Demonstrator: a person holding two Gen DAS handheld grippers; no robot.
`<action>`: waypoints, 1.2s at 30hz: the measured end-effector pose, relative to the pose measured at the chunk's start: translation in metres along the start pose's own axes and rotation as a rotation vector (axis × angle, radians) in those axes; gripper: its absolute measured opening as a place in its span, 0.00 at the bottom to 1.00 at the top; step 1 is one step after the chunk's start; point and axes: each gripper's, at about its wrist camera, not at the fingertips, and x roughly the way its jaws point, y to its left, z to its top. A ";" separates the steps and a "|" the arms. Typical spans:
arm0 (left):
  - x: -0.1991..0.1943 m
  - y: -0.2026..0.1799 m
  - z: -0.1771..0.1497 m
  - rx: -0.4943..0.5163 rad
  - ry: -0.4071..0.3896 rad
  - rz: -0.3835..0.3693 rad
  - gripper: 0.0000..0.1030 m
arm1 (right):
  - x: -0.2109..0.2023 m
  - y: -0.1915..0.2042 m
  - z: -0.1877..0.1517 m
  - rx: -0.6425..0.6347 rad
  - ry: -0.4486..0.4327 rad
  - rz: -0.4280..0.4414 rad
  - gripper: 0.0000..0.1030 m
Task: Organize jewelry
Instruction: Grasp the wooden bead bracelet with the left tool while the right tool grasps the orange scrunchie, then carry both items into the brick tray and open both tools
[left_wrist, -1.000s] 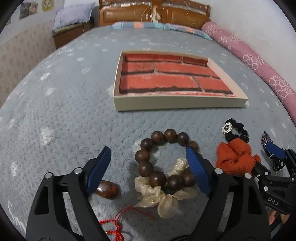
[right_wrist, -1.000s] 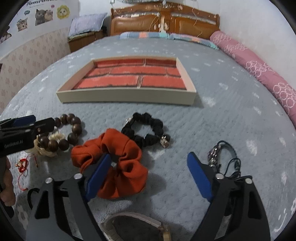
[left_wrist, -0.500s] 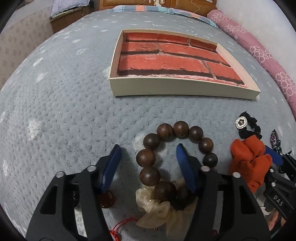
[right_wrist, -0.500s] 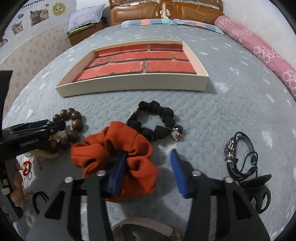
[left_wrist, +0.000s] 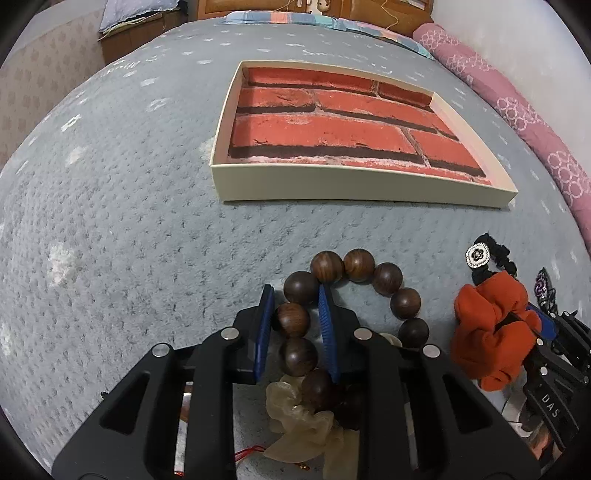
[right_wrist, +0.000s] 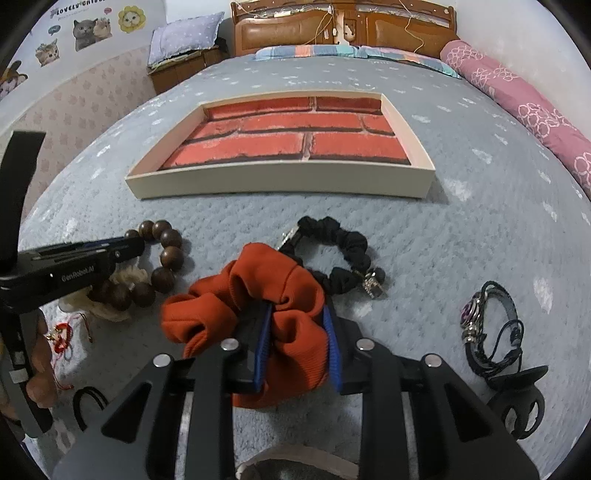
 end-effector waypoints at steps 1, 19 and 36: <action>-0.001 0.002 0.000 -0.009 -0.001 -0.007 0.22 | -0.001 -0.001 0.001 0.001 -0.004 0.002 0.26; -0.054 -0.026 0.002 0.073 -0.108 -0.050 0.17 | -0.029 -0.004 0.015 0.008 -0.079 0.032 0.22; -0.100 -0.043 0.040 0.102 -0.183 -0.104 0.18 | -0.048 -0.013 0.061 0.012 -0.142 0.025 0.20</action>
